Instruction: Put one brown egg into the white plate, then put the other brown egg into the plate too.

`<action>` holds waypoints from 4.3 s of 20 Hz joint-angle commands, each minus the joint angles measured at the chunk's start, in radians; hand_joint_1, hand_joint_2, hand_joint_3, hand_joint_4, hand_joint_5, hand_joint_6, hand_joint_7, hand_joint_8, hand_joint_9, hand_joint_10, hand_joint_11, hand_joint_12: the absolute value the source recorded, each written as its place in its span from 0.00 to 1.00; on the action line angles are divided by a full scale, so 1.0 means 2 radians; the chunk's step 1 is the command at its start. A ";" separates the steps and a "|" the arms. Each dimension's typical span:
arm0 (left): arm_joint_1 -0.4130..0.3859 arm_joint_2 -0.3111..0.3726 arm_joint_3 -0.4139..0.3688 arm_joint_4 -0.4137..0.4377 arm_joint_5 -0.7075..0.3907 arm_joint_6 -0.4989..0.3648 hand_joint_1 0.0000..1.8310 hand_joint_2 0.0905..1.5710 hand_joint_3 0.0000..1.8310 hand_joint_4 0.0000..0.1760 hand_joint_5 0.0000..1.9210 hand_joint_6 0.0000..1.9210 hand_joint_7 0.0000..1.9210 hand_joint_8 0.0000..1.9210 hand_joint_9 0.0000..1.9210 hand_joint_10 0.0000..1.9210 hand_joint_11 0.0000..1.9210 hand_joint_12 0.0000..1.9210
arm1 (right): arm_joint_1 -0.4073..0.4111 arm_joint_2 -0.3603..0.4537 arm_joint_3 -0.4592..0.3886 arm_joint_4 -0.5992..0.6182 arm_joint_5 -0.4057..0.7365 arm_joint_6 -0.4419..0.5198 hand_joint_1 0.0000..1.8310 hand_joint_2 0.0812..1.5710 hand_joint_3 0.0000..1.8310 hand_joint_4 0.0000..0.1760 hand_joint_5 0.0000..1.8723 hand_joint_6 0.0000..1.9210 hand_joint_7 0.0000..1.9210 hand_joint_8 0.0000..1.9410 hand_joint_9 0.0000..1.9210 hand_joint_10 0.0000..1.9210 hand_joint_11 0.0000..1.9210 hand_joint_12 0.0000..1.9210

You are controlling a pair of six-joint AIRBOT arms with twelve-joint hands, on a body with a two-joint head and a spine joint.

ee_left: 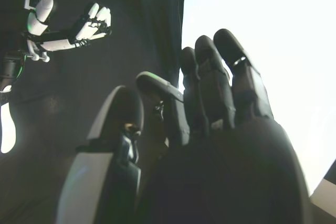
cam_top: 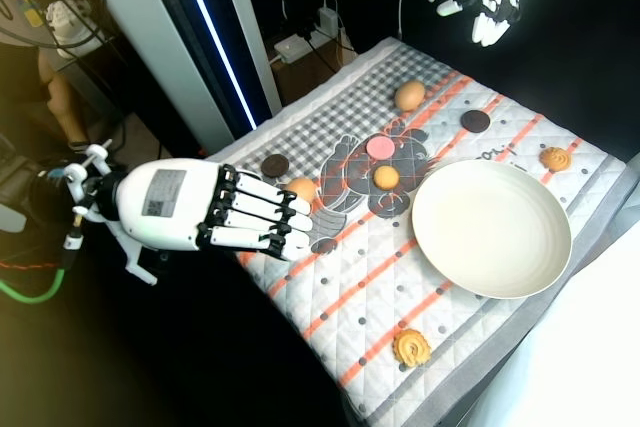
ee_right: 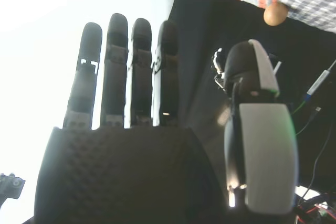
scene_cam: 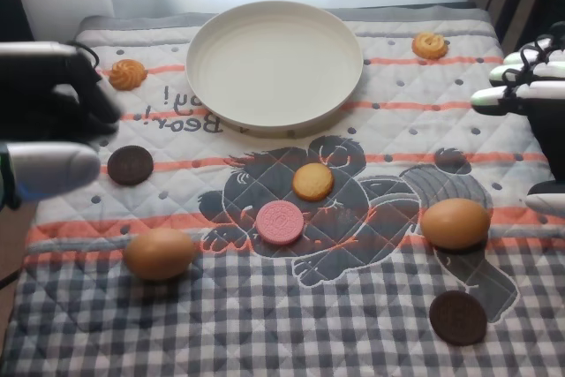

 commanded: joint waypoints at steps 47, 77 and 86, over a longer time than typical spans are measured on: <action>-0.157 -0.131 0.048 0.017 0.290 0.287 0.52 0.75 0.00 0.67 0.41 0.66 0.34 0.61 0.34 0.79 0.35 0.91 | -0.010 -0.001 0.004 0.016 0.050 0.002 0.37 0.73 0.00 0.17 0.27 0.00 0.28 0.01 0.23 0.00 0.16 0.10; -0.141 -0.153 0.072 -0.062 0.275 0.324 0.47 0.56 0.00 0.04 0.41 0.00 0.29 0.53 0.30 0.75 0.31 0.84 | -0.014 -0.006 0.007 0.020 0.050 0.002 0.37 0.73 0.00 0.24 0.28 0.00 0.30 0.00 0.23 0.00 0.18 0.08; -0.147 -0.153 0.062 -0.049 0.264 0.324 0.39 0.54 0.00 0.38 0.29 0.00 0.31 0.20 0.23 0.68 0.20 0.88 | -0.015 -0.006 0.007 0.022 0.050 0.002 0.37 0.74 0.00 0.25 0.28 0.00 0.29 0.00 0.24 0.00 0.18 0.08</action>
